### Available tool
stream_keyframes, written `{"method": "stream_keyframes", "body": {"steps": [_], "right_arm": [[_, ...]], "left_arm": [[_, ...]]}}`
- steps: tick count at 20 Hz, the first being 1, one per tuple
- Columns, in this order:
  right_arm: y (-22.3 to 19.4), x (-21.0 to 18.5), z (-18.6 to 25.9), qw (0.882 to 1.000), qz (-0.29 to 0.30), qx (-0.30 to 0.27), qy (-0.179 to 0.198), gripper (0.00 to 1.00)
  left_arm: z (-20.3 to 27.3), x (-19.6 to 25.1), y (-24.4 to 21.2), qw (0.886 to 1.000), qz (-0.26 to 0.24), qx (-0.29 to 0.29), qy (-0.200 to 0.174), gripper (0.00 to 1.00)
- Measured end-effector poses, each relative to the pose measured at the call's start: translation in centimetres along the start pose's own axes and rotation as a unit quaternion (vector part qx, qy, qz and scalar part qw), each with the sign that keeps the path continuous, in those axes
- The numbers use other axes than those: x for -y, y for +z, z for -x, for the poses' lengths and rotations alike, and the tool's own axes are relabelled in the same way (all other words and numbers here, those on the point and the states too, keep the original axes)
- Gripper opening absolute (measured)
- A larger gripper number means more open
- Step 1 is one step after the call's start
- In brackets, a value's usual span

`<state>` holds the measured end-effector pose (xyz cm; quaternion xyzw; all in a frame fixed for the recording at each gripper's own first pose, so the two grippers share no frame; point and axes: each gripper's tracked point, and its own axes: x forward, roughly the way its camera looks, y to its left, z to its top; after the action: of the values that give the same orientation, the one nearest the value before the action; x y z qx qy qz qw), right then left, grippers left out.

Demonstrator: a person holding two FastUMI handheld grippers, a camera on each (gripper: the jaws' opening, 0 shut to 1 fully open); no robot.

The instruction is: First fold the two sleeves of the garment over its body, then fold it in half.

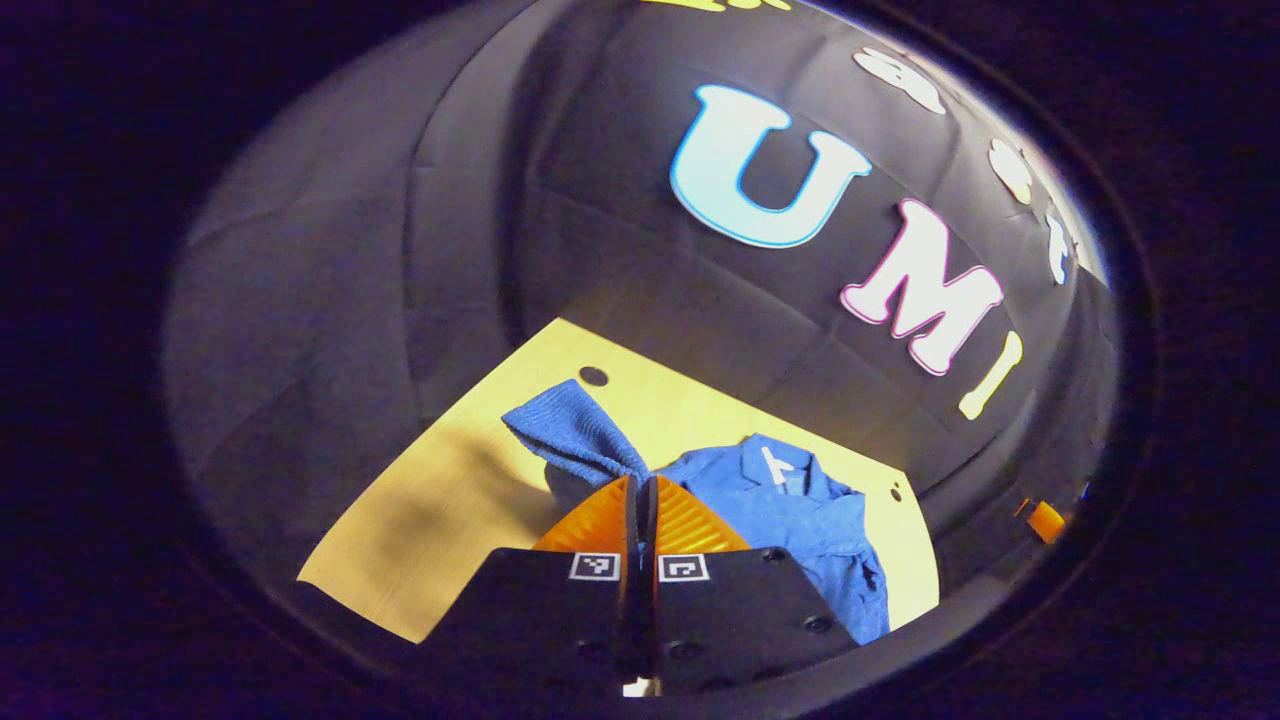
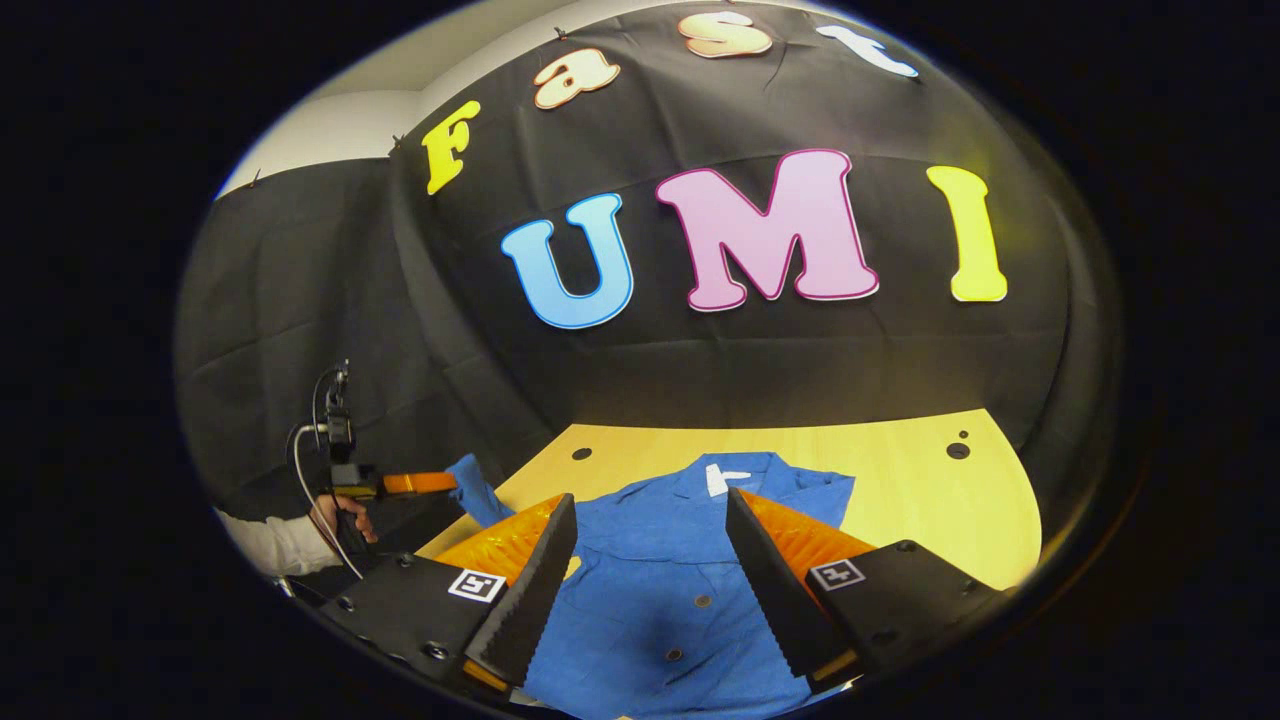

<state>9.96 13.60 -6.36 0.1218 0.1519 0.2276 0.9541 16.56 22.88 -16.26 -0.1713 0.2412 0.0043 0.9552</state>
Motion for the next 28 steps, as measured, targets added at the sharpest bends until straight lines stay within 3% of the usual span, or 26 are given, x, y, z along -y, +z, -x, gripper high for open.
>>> {"method": "stream_keyframes", "body": {"steps": [6,9,11,14,18,23,27,28], "right_arm": [[-0.7,4.7,3.8,0.999,-0.004,0.002,-0.040,0.95],[-2.4,7.1,5.0,0.998,-0.023,-0.009,-0.058,0.95],[-3.4,8.9,5.7,0.997,-0.032,-0.017,-0.070,0.95],[-4.9,11.7,6.5,0.995,-0.049,-0.031,-0.087,0.95],[-6.7,15.0,7.4,0.991,-0.071,-0.051,-0.102,0.95],[-8.4,17.8,7.4,0.988,-0.080,-0.078,-0.105,0.95],[-8.7,18.7,6.8,0.988,-0.086,-0.086,-0.100,0.95],[-8.8,19.0,6.8,0.988,-0.085,-0.087,-0.100,0.95]], "left_arm": [[-8.1,16.4,1.9,0.991,-0.071,0.033,-0.113,0.00],[-13.5,22.7,-2.8,0.986,-0.079,-0.043,-0.141,0.00],[-16.0,26.4,-6.4,0.977,-0.093,-0.107,-0.156,0.00],[-18.6,31.3,-10.7,0.966,-0.106,-0.153,-0.178,0.00],[-22.6,35.1,-16.6,0.950,-0.159,-0.203,-0.175,0.00],[-27.1,35.3,-21.7,0.936,-0.191,-0.254,-0.149,0.00],[-27.2,38.5,-22.2,0.929,-0.145,-0.251,-0.232,0.07],[-27.2,38.7,-21.7,0.930,-0.141,-0.241,-0.237,0.23]]}}
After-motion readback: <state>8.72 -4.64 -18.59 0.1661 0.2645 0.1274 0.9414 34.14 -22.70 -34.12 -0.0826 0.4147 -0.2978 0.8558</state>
